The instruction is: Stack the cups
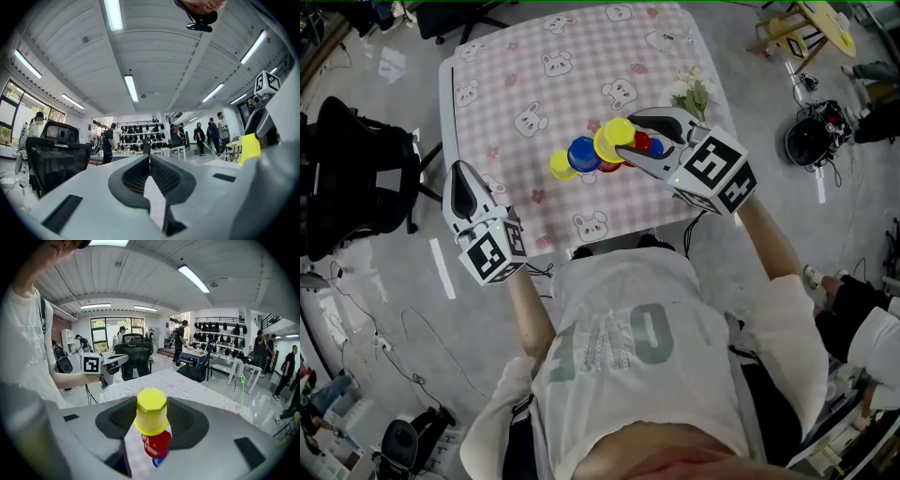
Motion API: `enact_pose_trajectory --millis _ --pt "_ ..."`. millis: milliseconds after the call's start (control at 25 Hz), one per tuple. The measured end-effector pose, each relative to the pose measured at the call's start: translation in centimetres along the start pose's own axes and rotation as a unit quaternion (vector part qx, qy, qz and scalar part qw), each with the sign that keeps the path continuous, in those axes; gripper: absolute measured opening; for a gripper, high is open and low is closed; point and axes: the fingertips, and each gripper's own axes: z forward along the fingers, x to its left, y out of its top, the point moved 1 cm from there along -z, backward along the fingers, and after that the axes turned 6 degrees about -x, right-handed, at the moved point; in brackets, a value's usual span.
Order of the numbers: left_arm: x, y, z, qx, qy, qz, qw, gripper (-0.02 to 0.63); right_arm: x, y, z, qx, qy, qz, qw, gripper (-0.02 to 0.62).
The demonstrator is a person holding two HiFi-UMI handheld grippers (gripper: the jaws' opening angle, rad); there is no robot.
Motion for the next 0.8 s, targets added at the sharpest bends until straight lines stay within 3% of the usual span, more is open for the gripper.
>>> enact_pose_trajectory --millis 480,800 --pt "0.1 -0.2 -0.1 0.006 0.001 0.001 1.0 0.029 0.1 -0.1 0.6 -0.002 0.009 -0.001 1.0 0.212" --pt "-0.6 -0.2 0.3 0.002 -0.01 0.0 1.0 0.029 -0.2 1.5 -0.1 -0.037 -0.004 -0.001 0.999 0.221"
